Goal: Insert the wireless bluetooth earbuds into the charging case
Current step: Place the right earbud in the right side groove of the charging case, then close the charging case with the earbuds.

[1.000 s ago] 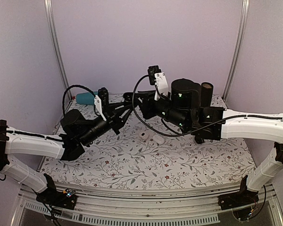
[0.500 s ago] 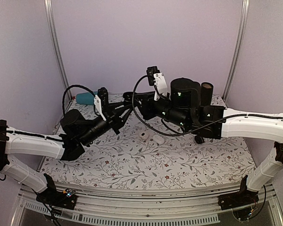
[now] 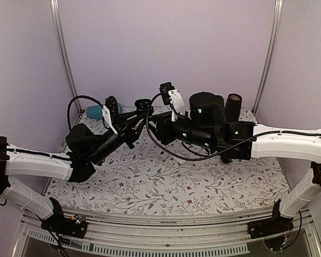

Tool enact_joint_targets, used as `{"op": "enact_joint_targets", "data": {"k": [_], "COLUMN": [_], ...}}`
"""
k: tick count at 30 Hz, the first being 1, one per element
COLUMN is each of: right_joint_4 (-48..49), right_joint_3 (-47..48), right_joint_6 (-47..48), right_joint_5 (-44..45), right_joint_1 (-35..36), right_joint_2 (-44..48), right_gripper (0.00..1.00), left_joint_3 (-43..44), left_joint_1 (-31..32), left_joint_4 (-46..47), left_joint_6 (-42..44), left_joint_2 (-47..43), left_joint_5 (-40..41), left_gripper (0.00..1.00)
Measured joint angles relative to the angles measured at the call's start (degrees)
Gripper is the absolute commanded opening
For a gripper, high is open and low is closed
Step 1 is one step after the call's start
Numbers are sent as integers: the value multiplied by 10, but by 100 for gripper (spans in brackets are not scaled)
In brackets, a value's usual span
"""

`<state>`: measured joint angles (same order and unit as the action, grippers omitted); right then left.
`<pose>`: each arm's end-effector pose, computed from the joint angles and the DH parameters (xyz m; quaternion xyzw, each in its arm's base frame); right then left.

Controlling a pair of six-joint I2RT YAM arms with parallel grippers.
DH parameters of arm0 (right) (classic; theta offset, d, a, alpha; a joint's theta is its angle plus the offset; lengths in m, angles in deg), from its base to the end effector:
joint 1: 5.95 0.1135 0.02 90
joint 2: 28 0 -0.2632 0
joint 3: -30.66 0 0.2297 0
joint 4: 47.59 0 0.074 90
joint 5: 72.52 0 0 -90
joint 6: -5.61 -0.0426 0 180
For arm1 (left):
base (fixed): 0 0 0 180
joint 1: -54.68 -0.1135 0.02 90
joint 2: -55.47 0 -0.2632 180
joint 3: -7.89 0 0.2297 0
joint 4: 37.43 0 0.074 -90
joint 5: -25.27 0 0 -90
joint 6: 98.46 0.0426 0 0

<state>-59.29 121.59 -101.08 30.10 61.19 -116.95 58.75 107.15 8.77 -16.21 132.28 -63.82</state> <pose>0.1479 0.3269 0.3651 -0.2597 0.7176 0.3655 0.5329 0.1686 -0.2184 0.3096 0.2115 0.5313 -0.4076 0.7120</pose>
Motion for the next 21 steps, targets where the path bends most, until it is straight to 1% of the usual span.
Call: {"op": "enact_joint_targets", "data": {"k": [6,11,18,21], "right_joint_4": [-8,-9,-8,-9], "right_joint_3": [0,-6,-14,-16], "right_joint_6": [-3,-4,9,17], "right_joint_5": [-5,-22,-64,-83], "right_joint_1": [-3,-12,-25,-31], "right_joint_2": [3,26,52,59], "right_gripper": [32,39,53,63], "left_joint_3": [0,0,0,0], "left_joint_1": [0,-2,-6,-15], "left_joint_4": [5,9,2,-1], "left_joint_6": [0,-3,-9,-13], "left_joint_2": [-2,-4,-9,-20], "left_joint_5": [-3,-8,-40,-68], "left_gripper": [0,0,0,0]}}
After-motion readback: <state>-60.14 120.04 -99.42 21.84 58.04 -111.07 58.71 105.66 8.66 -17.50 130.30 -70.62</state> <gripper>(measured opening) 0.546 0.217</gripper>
